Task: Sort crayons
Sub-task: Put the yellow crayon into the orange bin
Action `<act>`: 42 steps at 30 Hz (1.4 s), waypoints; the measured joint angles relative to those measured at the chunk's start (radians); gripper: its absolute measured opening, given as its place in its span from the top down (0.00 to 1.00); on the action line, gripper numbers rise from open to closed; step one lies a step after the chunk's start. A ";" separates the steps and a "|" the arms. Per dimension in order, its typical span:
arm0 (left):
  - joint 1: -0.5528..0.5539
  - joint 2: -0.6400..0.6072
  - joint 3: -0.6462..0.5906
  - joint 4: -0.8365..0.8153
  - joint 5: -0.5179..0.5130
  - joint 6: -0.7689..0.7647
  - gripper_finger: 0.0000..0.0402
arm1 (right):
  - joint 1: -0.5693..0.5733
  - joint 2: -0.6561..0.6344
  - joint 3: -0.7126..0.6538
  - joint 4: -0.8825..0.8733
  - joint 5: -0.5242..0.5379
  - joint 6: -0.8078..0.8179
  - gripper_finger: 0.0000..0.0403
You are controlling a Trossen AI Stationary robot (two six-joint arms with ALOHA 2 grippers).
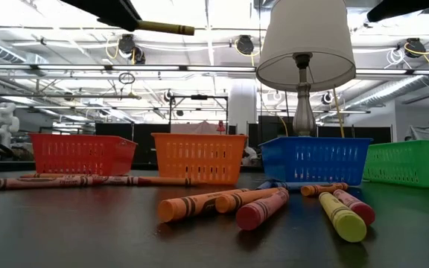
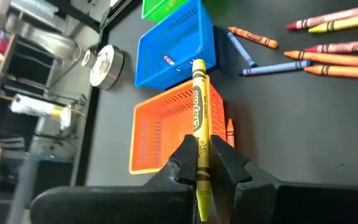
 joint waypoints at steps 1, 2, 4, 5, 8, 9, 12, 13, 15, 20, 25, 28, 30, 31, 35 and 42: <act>0.000 0.000 0.000 0.005 0.000 0.021 0.96 | 0.000 0.000 0.000 0.000 0.000 0.000 0.71; 0.000 0.000 0.000 0.011 -0.001 0.045 0.96 | 0.000 0.000 0.000 0.001 -0.001 0.000 0.71; 0.000 0.000 0.000 0.021 -0.001 0.089 0.96 | -0.001 0.000 0.000 0.001 -0.001 0.000 0.71; -0.001 0.000 0.000 0.021 -0.001 0.101 0.96 | -0.001 0.000 0.000 0.002 -0.001 0.000 0.71; -0.001 0.000 0.000 0.021 -0.001 0.115 0.96 | 0.000 0.000 0.000 0.003 -0.002 0.000 0.71; 0.000 0.000 0.000 0.021 -0.001 0.115 0.96 | 0.000 0.000 0.000 0.003 -0.002 0.000 0.71; 0.000 0.000 0.000 0.021 -0.002 0.115 0.96 | 0.000 0.000 0.000 0.004 -0.002 0.000 0.71; 0.000 0.000 0.000 0.021 -0.002 0.114 0.96 | 0.000 0.000 0.000 0.004 -0.002 0.000 0.71; 0.000 0.000 0.000 0.021 -0.002 0.114 0.96 | 0.000 0.000 0.000 0.004 -0.002 0.000 0.71; -0.001 0.000 0.000 0.021 -0.002 0.114 0.96 | 0.000 0.000 0.000 0.004 -0.002 0.000 0.71; -0.001 0.000 0.000 0.021 -0.002 0.114 0.96 | 0.000 0.000 0.000 0.004 -0.002 0.000 0.71; -0.001 0.000 0.000 0.021 -0.002 0.114 0.96 | 0.000 0.000 0.000 0.004 -0.002 0.000 0.71; -0.001 0.000 0.000 0.021 -0.002 0.114 0.96 | 0.000 0.000 0.000 0.005 -0.002 0.000 0.71; -0.001 0.000 0.000 0.021 -0.002 0.113 0.96 | 0.000 0.000 0.000 0.005 -0.002 0.000 0.71; -0.001 0.000 0.000 0.021 -0.002 0.112 0.96 | 0.000 0.000 0.000 0.007 -0.002 0.000 0.71; -0.001 0.000 0.000 0.085 -0.002 0.111 0.96 | 0.000 -0.001 0.000 0.008 -0.002 0.000 0.71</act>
